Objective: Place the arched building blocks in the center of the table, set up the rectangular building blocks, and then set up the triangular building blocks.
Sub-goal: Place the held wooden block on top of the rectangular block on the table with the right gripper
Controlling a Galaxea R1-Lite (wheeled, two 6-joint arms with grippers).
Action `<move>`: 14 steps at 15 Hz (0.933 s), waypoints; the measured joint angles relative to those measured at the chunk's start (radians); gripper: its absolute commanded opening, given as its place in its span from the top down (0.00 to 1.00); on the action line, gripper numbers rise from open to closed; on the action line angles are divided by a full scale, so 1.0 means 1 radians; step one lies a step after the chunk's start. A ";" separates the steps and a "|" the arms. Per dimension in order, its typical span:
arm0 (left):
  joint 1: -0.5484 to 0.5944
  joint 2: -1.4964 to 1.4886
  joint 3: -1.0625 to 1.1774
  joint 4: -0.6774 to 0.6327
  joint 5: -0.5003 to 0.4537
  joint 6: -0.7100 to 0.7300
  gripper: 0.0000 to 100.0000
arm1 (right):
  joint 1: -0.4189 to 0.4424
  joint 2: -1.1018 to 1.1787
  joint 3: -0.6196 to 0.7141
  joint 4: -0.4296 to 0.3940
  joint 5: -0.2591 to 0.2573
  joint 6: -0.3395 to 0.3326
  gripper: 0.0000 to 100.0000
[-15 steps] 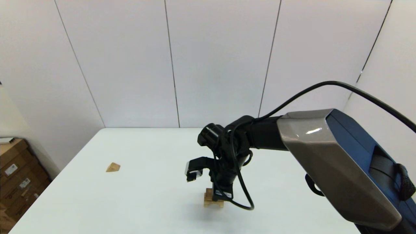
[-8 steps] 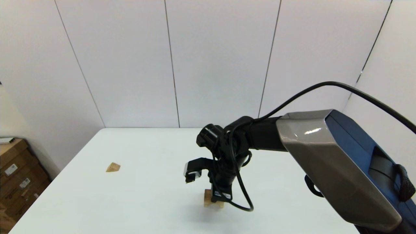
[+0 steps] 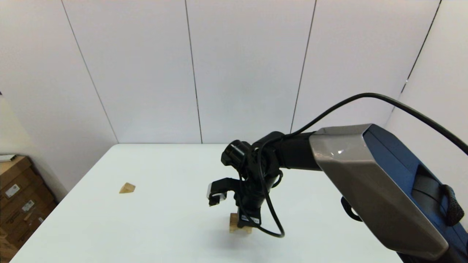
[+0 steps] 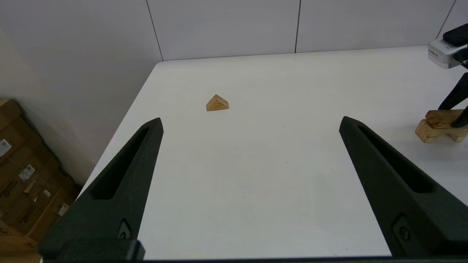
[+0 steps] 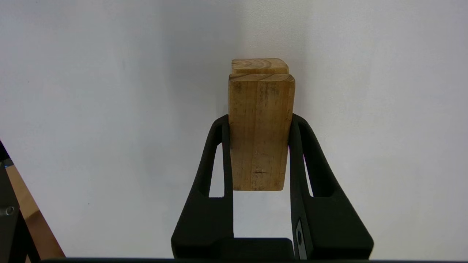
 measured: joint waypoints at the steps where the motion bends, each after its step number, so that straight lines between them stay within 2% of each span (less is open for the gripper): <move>1: 0.000 0.000 0.000 0.000 0.000 0.000 0.00 | 0.000 0.000 0.000 0.000 0.000 0.000 1.00; 14: 0.000 0.000 0.000 0.000 0.000 0.000 0.00 | 0.003 0.005 -0.003 -0.004 0.001 -0.001 1.00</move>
